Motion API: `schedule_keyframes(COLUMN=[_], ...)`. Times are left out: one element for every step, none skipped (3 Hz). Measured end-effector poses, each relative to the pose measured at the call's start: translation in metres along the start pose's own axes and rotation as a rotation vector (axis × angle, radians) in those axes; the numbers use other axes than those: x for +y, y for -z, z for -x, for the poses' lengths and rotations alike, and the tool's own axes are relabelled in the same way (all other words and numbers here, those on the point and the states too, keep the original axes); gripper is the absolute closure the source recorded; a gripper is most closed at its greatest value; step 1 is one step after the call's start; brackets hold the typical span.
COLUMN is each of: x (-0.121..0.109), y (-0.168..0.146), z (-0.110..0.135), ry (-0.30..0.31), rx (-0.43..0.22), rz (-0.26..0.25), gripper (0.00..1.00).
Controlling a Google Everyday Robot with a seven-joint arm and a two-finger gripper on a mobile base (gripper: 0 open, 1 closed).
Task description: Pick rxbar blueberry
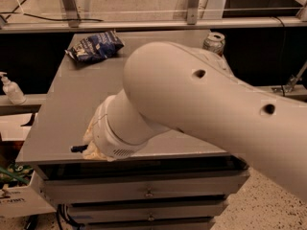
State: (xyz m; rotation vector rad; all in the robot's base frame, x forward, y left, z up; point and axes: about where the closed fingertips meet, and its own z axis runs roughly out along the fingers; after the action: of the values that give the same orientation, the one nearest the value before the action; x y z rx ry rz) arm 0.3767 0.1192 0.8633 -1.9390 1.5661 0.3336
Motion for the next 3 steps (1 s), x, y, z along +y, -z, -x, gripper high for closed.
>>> schedule_keyframes(x=[-0.012, -0.041, -0.089], y=[0.017, 0.031, 0.039], z=[0.017, 0.028, 0.034], ry=[0.03, 0.071, 0.122], rx=[0.005, 0.012, 0.001], rz=[-0.024, -0.061, -0.11], gripper=[1.0, 1.0, 1.0])
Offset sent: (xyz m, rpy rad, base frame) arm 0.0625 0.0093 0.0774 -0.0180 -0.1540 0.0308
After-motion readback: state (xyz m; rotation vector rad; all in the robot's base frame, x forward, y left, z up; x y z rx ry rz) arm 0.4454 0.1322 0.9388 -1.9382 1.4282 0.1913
